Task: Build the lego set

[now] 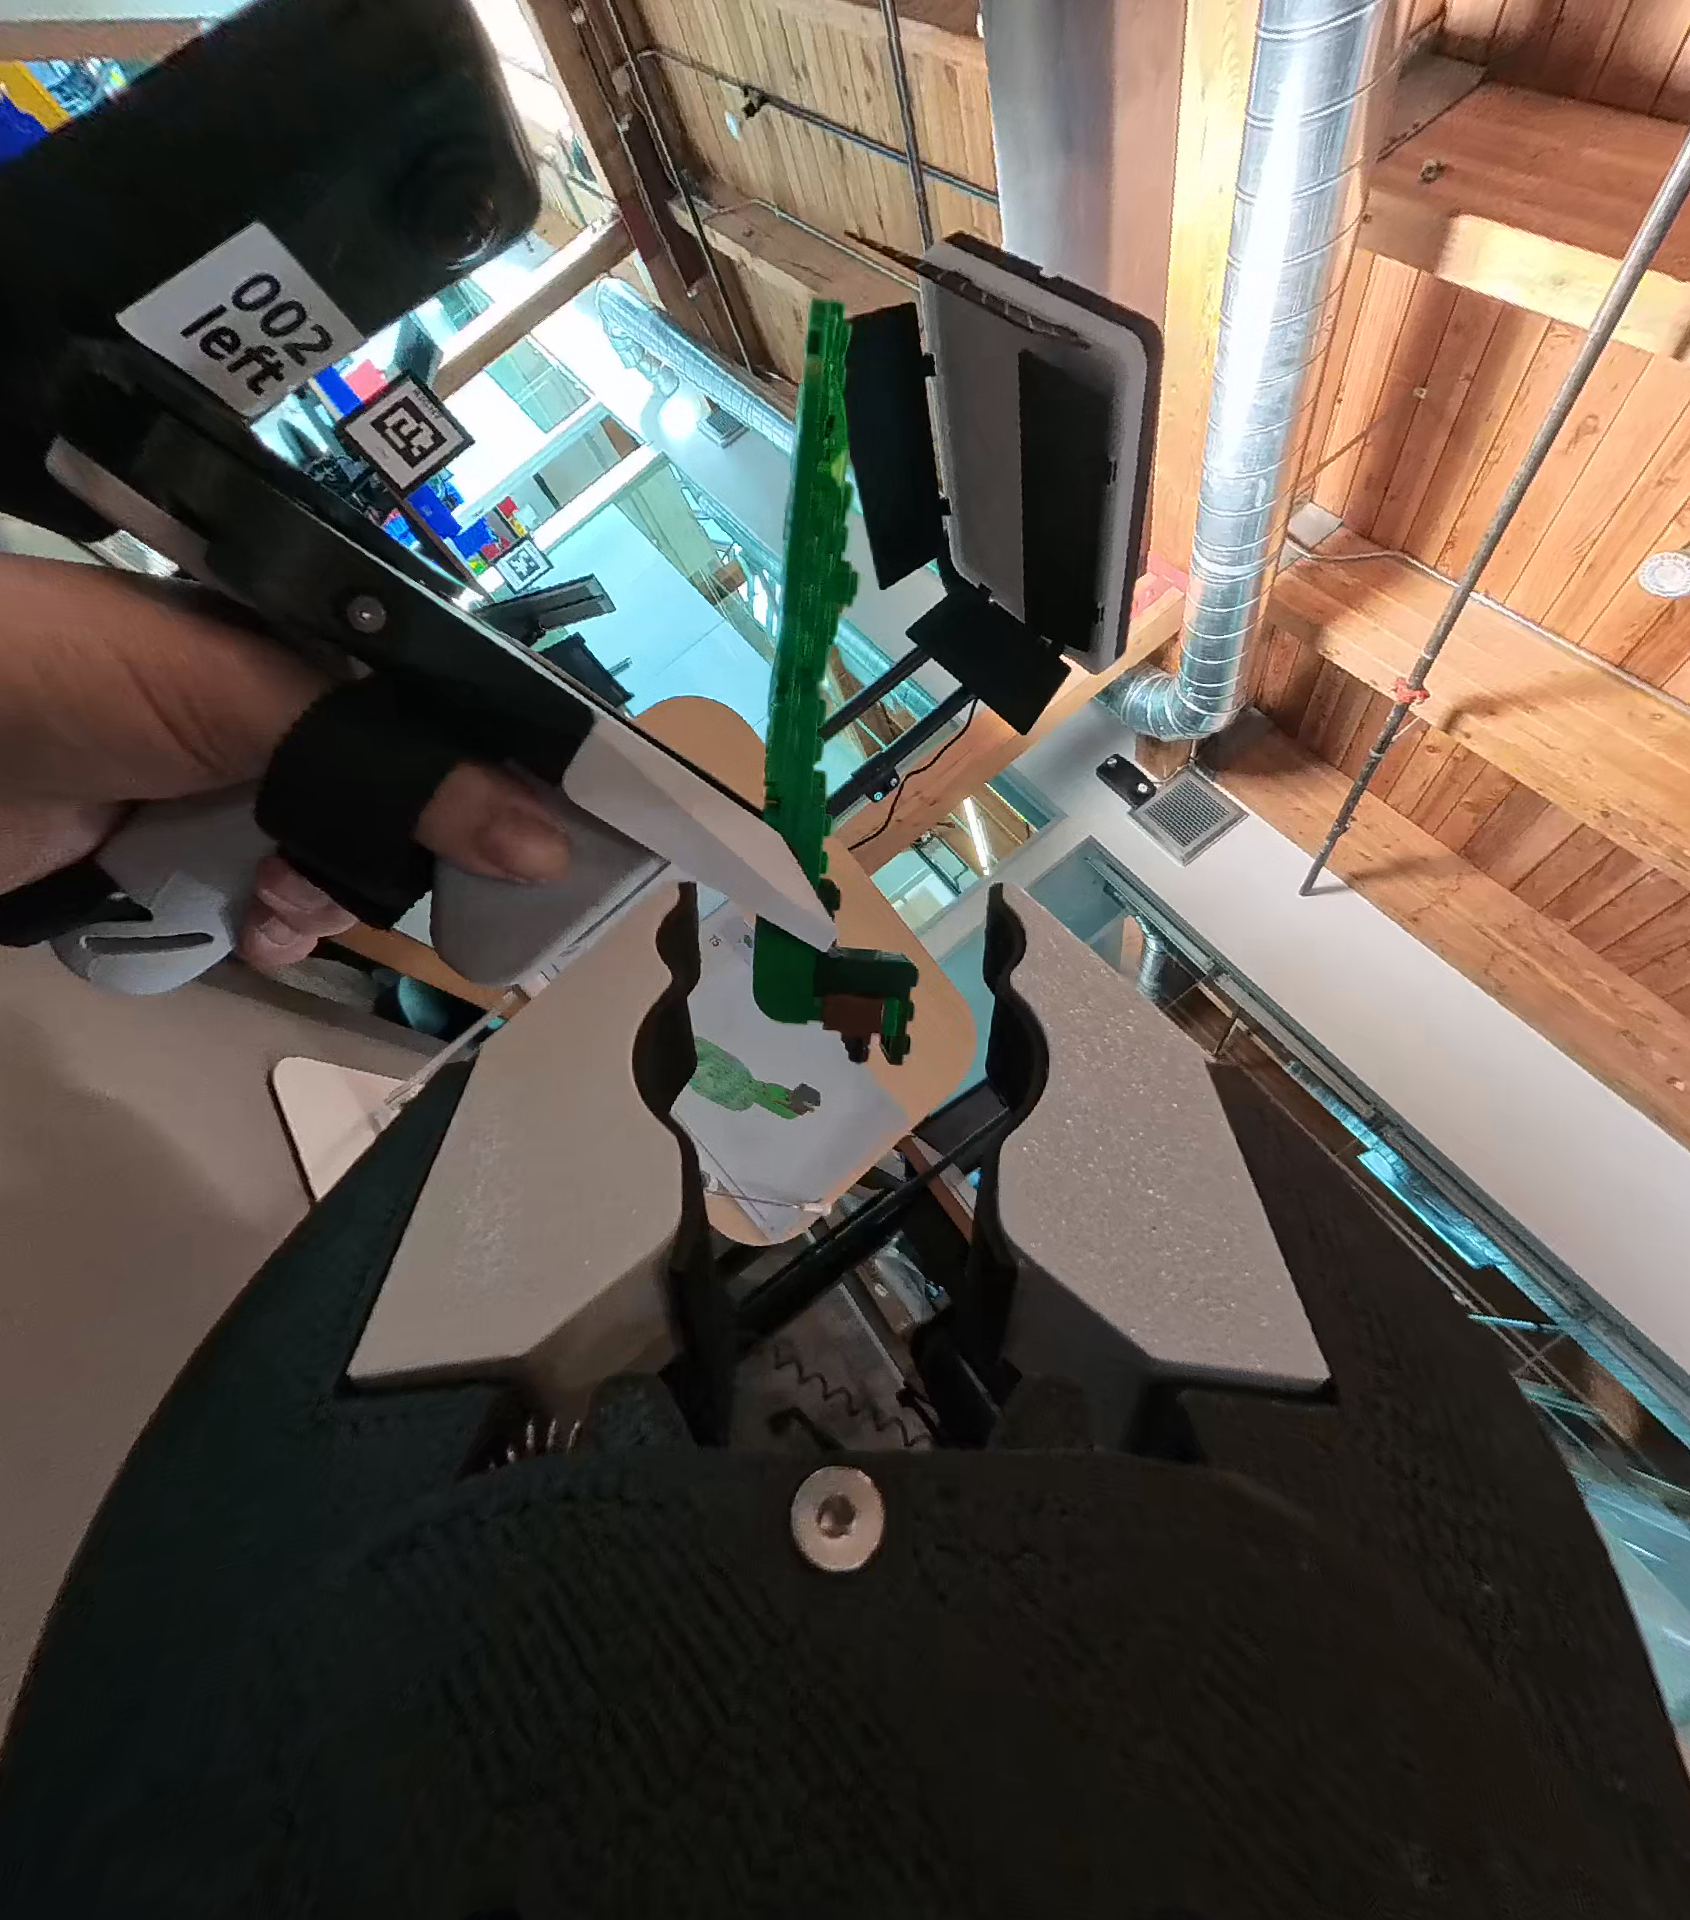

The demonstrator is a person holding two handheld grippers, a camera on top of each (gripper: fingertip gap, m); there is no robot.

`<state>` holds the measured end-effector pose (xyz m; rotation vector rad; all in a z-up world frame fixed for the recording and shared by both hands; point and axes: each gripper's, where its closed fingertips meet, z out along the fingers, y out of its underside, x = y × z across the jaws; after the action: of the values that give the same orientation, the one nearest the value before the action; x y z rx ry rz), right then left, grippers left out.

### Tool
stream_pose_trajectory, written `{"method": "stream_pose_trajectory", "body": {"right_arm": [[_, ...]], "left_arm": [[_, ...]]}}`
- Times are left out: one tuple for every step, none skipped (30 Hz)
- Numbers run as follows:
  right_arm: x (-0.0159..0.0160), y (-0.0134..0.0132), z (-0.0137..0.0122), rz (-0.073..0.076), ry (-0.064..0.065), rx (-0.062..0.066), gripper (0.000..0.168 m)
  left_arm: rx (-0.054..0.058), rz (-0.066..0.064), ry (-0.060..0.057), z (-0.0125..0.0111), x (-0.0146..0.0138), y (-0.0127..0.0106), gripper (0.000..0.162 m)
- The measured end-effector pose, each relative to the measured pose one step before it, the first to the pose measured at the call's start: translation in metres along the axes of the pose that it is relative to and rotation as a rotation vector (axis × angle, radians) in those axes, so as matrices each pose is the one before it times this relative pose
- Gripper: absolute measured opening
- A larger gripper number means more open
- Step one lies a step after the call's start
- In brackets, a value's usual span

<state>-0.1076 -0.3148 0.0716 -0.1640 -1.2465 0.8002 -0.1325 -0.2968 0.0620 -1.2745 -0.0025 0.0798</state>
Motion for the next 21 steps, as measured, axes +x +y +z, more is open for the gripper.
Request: {"method": "stream_pose_trajectory", "body": {"right_arm": [[0.00007,0.00018,-0.00066,0.0033,-0.0058,0.0015,0.055],[-0.00005,-0.00001,-0.00047,0.0027,-0.0059,0.003,0.055],[0.00025,0.00017,-0.00035,0.004,-0.0028,0.0032,0.055],[0.0006,-0.00008,-0.00042,0.0074,-0.0014,0.0033,0.056],[0.00062,-0.00021,-0.00047,0.0091,-0.0014,0.0048,0.056],[0.00088,-0.00069,-0.00047,0.0085,0.0005,0.007,0.056],[0.00106,-0.00075,-0.00068,0.0078,0.0014,0.0075,0.056],[0.00082,-0.00075,-0.00058,0.0081,0.0003,0.0072,0.056],[0.00076,-0.00067,-0.00063,0.0087,-0.0007,0.0074,0.056],[0.00076,-0.00059,-0.00058,0.0088,-0.0007,0.007,0.056],[0.00098,-0.00025,-0.00053,0.0092,0.0007,0.0057,0.056],[0.00128,0.00003,-0.00045,0.0106,0.0015,0.0044,0.055],[0.00132,0.0003,-0.00039,0.0129,0.0015,0.0044,0.055],[0.00127,0.00014,-0.0002,0.0146,0.0014,0.0053,0.055],[0.00095,0.00037,-0.00002,0.0134,0.001,0.0049,0.055],[0.00032,0.00075,0.00044,0.0094,0.0001,0.0037,0.056],[-0.00053,0.00136,0.00111,0.0068,-0.0002,0.0027,0.056],[-0.0018,0.0021,0.00216,0.0083,-0.002,0.0027,0.056],[-0.00351,0.00339,0.00344,0.0144,-0.0073,0.0038,0.056],[-0.00571,0.00491,0.00493,0.022,-0.0135,0.0059,0.057],[-0.00821,0.00689,0.00644,0.0263,-0.023,0.0107,0.057]], "left_arm": [[0.0018,-0.0014,-0.0015,-0.00047,-0.00094,-0.00018,0.015],[0.0013,0.0012,-0.0032,-0.00042,-0.00106,-0.00011,0.015],[0.0017,0.002,-0.0044,-0.00059,-0.00129,-0.00022,0.015],[0.0034,0.0022,-0.0047,-0.00056,-0.00135,-0.00048,0.015],[0.0046,0.0009,-0.0032,-0.0006,-0.00107,-0.0006,0.015],[0.0025,-0.0008,-0.0015,-0.00059,-0.00071,-0.00046,0.015],[0.0023,0.0011,-0.002,-0.00076,-0.00084,-0.00061,0.014],[0.0044,0.0031,-0.0031,-0.00092,-0.00086,-0.00101,0.014],[0.0058,0.003,-0.0044,-0.00105,-0.00095,-0.00119,0.015],[0.0064,0.0028,-0.0048,-0.00109,-0.00121,-0.00129,0.015],[0.0079,0.0031,-0.0049,-0.00105,-0.00114,-0.00133,0.014],[0.0096,0.0043,-0.0048,-0.00105,-0.00123,-0.00153,0.015],[0.0121,0.0061,-0.0081,-0.00109,-0.00172,-0.00165,0.015],[0.0158,0.0094,-0.0144,-0.00126,-0.00274,-0.00171,0.015],[0.0199,0.0127,-0.0225,-0.00164,-0.00403,-0.00162,0.015],[0.0174,0.0132,-0.0321,-0.00239,-0.00598,-0.00012,0.014],[0.0109,0.0183,-0.0386,-0.00288,-0.00774,0.00217,0.015],[0.0144,0.0292,-0.0469,-0.00383,-0.01002,0.00375,0.014],[0.0208,0.0347,-0.0644,-0.00555,-0.01314,0.00571,0.014],[0.0343,0.0581,-0.0861,-0.00901,-0.01593,0.00645,0.014],[0.0475,0.1237,-0.1519,-0.0152,-0.02296,0.00711,0.014]]}}
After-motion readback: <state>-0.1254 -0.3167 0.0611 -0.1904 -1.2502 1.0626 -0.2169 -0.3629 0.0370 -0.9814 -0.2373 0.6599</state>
